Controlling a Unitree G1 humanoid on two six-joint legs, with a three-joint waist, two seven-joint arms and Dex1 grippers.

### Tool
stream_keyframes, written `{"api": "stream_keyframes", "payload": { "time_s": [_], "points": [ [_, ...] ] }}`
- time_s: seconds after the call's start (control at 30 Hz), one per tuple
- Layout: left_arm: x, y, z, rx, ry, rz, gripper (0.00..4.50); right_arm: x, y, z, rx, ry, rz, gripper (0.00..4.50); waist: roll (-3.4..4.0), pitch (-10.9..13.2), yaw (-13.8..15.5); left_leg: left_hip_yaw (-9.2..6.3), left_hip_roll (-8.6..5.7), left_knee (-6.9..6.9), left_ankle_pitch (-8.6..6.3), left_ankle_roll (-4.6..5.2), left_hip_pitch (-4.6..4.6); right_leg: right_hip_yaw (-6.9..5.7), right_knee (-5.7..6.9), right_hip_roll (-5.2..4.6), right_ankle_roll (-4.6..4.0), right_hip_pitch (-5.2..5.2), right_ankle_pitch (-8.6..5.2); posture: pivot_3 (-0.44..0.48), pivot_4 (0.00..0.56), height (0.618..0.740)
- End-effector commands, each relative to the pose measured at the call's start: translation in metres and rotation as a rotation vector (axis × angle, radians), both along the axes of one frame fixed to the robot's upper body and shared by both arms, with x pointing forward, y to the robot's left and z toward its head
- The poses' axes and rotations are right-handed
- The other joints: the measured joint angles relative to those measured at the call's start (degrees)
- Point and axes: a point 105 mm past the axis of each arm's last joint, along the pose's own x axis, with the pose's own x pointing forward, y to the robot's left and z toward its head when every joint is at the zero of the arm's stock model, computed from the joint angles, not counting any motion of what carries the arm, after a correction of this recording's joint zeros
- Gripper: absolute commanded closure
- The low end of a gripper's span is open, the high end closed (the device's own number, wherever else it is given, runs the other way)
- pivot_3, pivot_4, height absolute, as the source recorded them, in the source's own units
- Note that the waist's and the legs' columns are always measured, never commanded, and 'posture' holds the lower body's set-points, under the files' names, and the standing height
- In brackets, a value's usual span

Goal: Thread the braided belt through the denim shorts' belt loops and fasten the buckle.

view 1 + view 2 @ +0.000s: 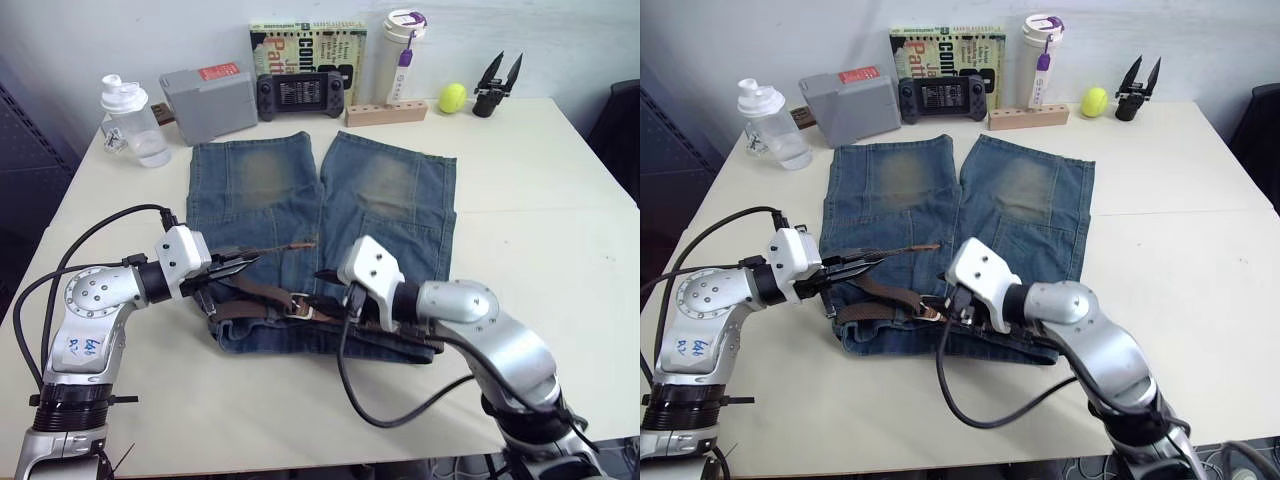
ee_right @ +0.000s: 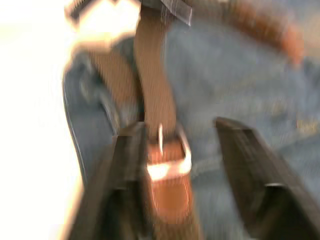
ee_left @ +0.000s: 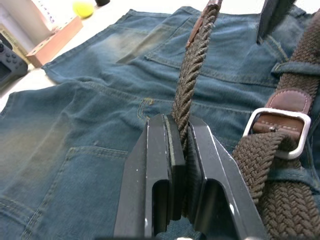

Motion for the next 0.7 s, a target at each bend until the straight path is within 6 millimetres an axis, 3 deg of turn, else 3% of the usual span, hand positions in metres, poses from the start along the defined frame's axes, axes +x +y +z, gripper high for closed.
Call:
{"api": "stream_keyframes", "payload": {
  "time_s": [0.03, 0.07, 0.4, 0.7],
  "points": [
    [-0.002, -0.004, 0.02, -0.041, -0.056, -0.01, 4.5, 0.001, 0.003, -0.003, -0.057, -0.173, -0.006, 0.29, -0.01, 0.01, -0.02, 0.06, 0.02, 0.0, 0.0, 0.0, 0.01, 0.0, 0.01, 0.02, 0.0, 0.0, 0.0, 0.0, 0.15, 0.726],
    [-0.001, -0.003, 0.023, -0.053, -0.057, -0.009, 4.5, 0.004, 0.003, -0.007, -0.073, -0.199, -0.024, 0.06, -0.02, 0.01, -0.05, 0.13, 0.03, -0.01, 0.01, -0.01, 0.02, 0.0, 0.02, 0.02, -0.01, -0.01, 0.0, 0.0, 0.15, 0.726],
    [-0.003, 0.021, 0.018, -0.077, 0.01, 0.071, 4.5, 0.007, 0.024, -0.019, -0.07, -0.24, -0.066, 0.06, -0.07, 0.05, -0.1, 0.48, 0.08, -0.02, 0.02, -0.03, 0.05, 0.0, 0.03, 0.04, -0.02, -0.01, -0.01, 0.0, 0.15, 0.726],
    [-0.012, 0.037, 0.005, -0.04, 0.084, 0.122, 4.5, 0.017, 0.023, -0.021, -0.091, -0.305, -0.208, 0.06, -0.07, 0.06, -0.09, 0.49, 0.08, -0.03, 0.01, -0.03, 0.06, 0.01, 0.03, 0.05, -0.03, -0.02, -0.03, 0.0, 0.15, 0.726]
  ]
}}
